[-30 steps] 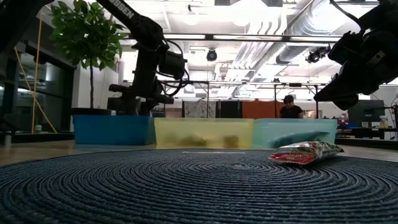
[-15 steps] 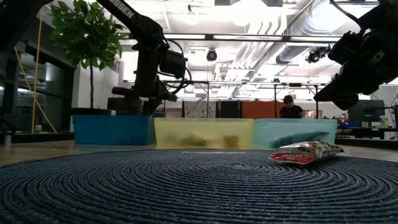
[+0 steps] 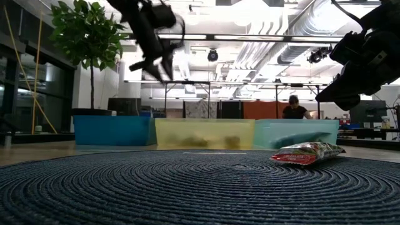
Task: Pick and place Granola Bars by type
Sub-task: Put the red granola bar into the blue bin
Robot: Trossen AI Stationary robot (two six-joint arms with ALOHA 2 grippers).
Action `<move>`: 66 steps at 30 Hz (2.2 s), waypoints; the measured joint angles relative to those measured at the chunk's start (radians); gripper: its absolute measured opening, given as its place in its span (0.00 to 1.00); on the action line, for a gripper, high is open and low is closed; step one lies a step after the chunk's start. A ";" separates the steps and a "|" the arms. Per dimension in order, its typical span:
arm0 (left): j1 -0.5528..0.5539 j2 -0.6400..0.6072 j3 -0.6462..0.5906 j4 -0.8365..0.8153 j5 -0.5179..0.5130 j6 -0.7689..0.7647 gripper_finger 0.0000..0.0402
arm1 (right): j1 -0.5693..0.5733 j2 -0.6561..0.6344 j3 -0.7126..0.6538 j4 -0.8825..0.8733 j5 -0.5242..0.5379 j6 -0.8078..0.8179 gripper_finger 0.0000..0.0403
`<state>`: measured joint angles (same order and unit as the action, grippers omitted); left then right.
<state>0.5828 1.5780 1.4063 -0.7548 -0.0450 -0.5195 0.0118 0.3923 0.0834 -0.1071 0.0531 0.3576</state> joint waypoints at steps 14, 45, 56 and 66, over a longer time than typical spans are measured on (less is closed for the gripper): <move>-0.109 -0.164 0.000 0.603 0.585 0.158 0.36 | 0.000 0.000 0.000 0.000 0.000 0.000 0.00; -0.640 -0.118 0.003 1.168 0.346 0.066 0.36 | 0.000 0.000 0.000 0.004 0.000 0.000 0.00; -0.739 0.039 0.399 0.942 0.234 0.184 0.36 | 0.000 0.000 0.000 0.001 0.000 0.000 0.00; -0.781 0.284 0.927 0.483 -0.043 0.226 0.36 | 0.000 0.000 0.000 0.001 0.000 0.000 0.00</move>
<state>-0.1983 1.8619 2.3336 -0.2715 -0.0884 -0.2933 0.0116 0.3923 0.0834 -0.1064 0.0530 0.3576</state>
